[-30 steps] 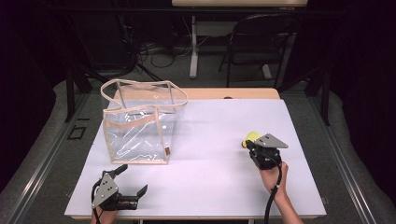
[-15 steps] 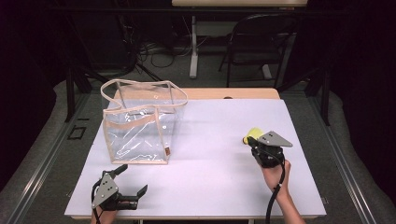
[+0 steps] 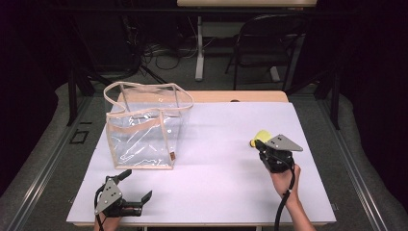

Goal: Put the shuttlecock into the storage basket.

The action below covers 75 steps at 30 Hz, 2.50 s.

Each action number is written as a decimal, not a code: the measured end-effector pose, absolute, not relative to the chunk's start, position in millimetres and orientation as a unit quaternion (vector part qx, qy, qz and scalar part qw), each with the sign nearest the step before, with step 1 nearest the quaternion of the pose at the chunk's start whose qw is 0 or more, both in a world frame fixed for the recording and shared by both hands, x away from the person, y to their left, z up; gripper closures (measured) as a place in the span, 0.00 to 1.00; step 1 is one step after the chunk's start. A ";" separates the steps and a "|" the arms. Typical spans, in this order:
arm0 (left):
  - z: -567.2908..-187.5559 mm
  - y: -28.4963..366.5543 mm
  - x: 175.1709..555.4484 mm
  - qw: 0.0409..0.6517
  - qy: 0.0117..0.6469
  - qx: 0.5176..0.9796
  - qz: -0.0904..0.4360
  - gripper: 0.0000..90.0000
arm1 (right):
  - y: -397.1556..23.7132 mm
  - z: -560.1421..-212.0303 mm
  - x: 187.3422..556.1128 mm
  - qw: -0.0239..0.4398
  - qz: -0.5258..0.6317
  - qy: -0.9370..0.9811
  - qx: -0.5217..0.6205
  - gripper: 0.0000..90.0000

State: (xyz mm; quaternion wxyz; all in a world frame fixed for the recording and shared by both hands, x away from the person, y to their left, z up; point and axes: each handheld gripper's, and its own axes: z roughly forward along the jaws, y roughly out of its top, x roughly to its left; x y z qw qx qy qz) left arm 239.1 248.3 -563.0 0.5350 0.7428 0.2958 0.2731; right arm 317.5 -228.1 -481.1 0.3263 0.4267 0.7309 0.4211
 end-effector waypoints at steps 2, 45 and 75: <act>-562.7 248.6 239.4 0.534 0.295 0.743 0.275 0.00 | -227.9 -479.6 317.3 0.327 0.422 0.731 0.425 1.00; -562.3 248.5 241.8 0.539 0.293 0.741 0.272 0.00 | -223.0 -445.3 315.6 0.350 0.424 0.734 0.398 1.00; -562.4 248.1 241.7 0.539 0.292 0.742 0.272 0.00 | -205.9 -426.2 323.5 0.364 0.435 0.733 0.376 1.00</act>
